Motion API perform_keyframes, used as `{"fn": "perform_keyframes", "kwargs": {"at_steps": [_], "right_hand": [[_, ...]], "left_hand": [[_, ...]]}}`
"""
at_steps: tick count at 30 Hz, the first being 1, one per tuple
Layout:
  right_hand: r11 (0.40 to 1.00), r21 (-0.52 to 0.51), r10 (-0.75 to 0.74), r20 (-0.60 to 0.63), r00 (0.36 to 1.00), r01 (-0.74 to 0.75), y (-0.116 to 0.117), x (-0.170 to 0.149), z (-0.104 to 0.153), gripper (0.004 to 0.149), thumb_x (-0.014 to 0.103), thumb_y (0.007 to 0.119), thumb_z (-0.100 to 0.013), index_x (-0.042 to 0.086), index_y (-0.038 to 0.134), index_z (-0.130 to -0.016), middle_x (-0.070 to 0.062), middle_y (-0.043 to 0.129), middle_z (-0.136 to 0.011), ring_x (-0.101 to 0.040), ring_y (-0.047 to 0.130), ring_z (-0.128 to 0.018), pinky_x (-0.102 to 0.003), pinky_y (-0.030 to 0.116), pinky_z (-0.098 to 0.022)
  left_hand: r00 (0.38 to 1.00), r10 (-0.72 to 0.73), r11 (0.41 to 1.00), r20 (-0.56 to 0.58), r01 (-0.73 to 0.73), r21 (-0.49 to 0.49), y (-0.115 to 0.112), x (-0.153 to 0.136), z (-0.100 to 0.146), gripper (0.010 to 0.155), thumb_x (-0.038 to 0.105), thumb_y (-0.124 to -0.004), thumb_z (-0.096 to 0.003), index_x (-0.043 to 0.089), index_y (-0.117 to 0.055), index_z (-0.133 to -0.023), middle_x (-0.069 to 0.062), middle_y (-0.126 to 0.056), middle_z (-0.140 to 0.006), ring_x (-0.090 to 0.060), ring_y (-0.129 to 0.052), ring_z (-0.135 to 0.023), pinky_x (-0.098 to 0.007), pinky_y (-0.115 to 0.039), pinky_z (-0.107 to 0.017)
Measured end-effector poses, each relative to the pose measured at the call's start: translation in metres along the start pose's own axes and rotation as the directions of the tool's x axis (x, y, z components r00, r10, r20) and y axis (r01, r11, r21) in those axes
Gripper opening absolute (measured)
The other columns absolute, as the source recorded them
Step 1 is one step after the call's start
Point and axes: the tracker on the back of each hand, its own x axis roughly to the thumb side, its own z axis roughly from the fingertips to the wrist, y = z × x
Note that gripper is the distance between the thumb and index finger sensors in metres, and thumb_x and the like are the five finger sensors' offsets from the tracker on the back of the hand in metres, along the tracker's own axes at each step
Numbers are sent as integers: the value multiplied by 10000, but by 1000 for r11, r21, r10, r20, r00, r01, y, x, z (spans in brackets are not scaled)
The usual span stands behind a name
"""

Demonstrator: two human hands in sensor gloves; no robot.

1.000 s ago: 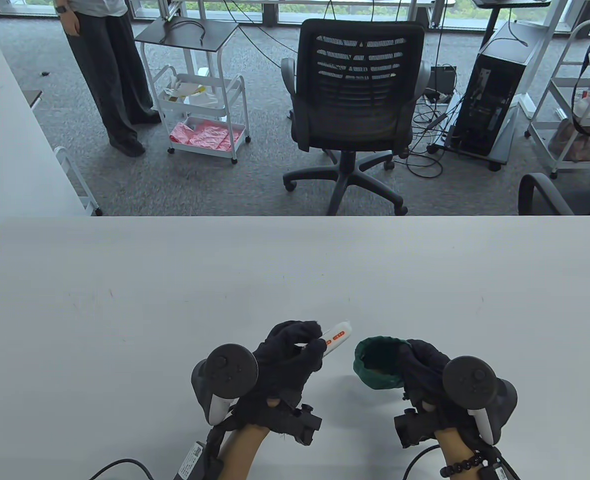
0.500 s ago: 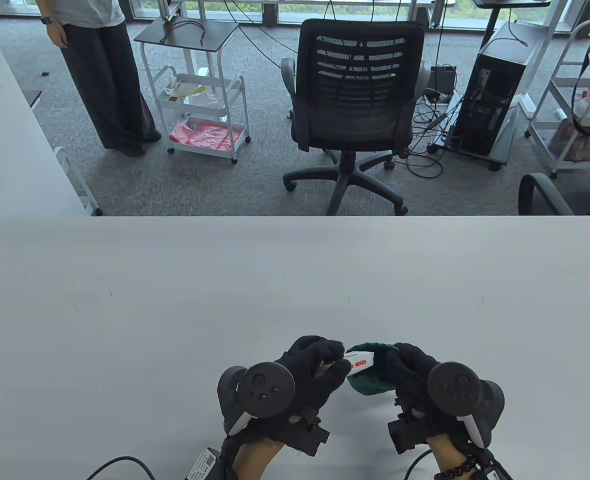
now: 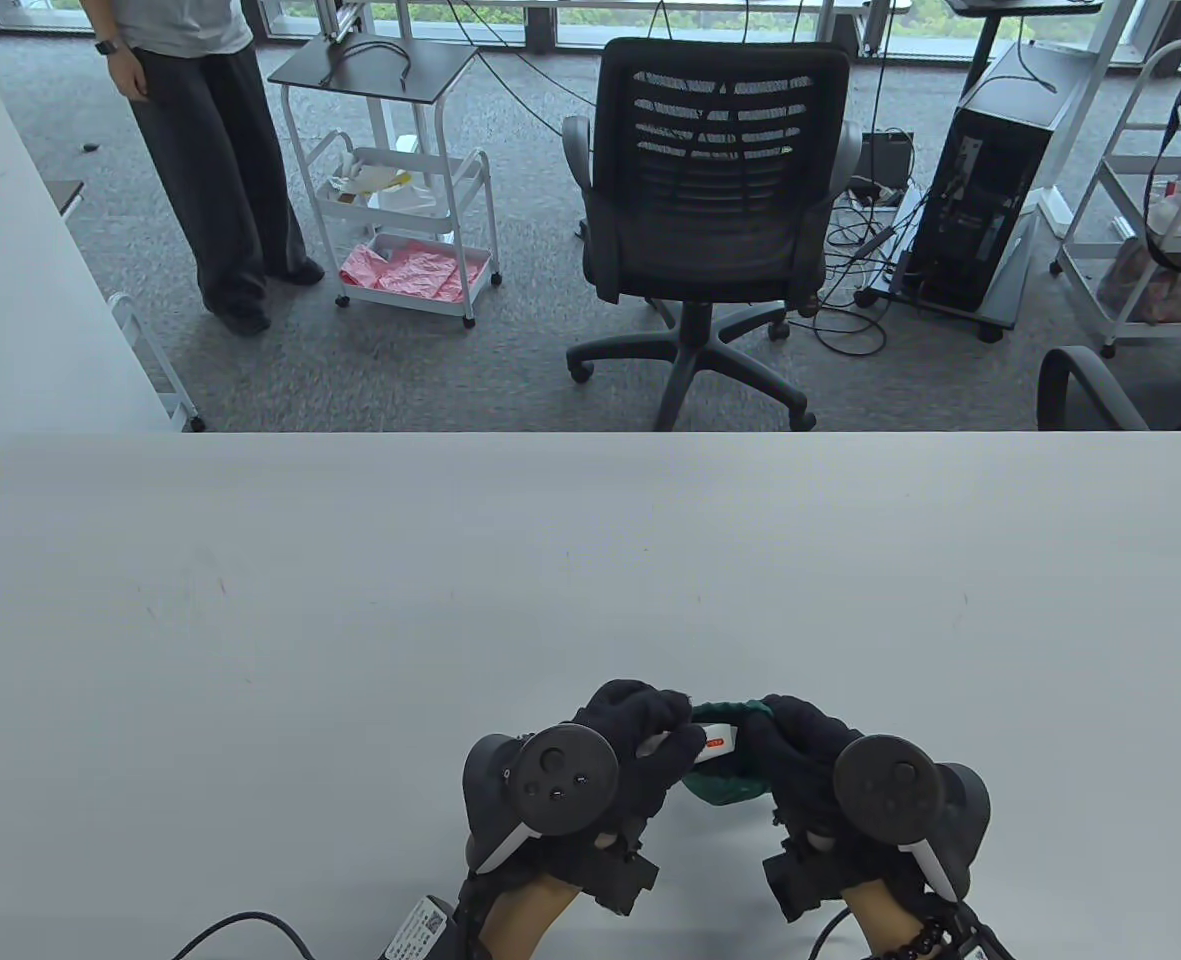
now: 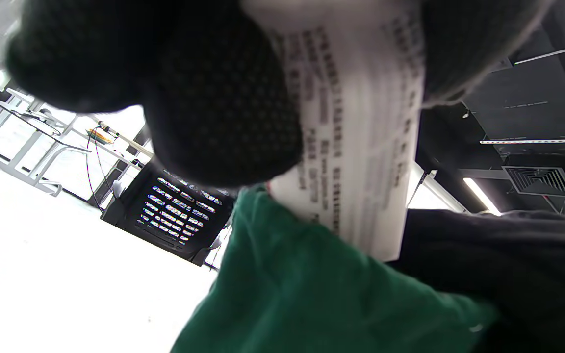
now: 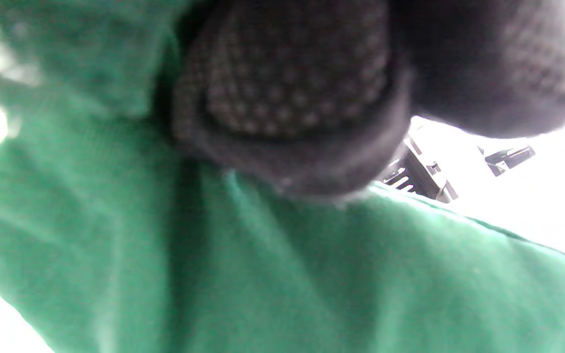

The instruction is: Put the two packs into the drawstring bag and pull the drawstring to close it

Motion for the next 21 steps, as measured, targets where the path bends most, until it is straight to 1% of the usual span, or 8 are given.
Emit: {"fn": "perform_keyframes", "kwargs": {"at_steps": [10,16,19,21], "right_hand": [[999,41,-28,47,999,26,7,9,2,435,397,829,-483,34,943,-694,-17,1047,-360,-76,1056,-138,-301,969,-151],[995,69,-70,45,996,67,11,10,3,437,399,828,-484,33,939,-696,-13,1046,-365,-74,1057,-142,-299,970,-156],[993,68,-96,37,995,93,12,10,3,439,399,826,-485,30,936,-697,-12,1046,-366,-72,1058,-144,-297,971,-158],[993,57,-109,36,993,107,12,10,3,441,398,826,-485,27,934,-697,-11,1046,-367,-71,1058,-147,-297,972,-160]], "left_hand": [[995,-97,995,-18,97,4,-6,2,0,453,543,-809,-473,232,-884,-794,-70,-927,-785,-177,-1099,-283,-385,-966,-286],[990,-122,992,-63,122,-1,-12,0,-1,466,551,-786,-482,226,-877,-803,-82,-920,-788,-174,-1098,-296,-385,-964,-297],[991,-111,994,-74,110,-17,-15,-1,-2,509,578,-754,-485,214,-864,-823,-95,-904,-808,-166,-1103,-320,-380,-968,-320],[995,-66,997,-69,63,-41,-18,-3,-3,581,617,-705,-483,201,-831,-868,-115,-870,-856,-175,-1108,-383,-393,-965,-372]]}}
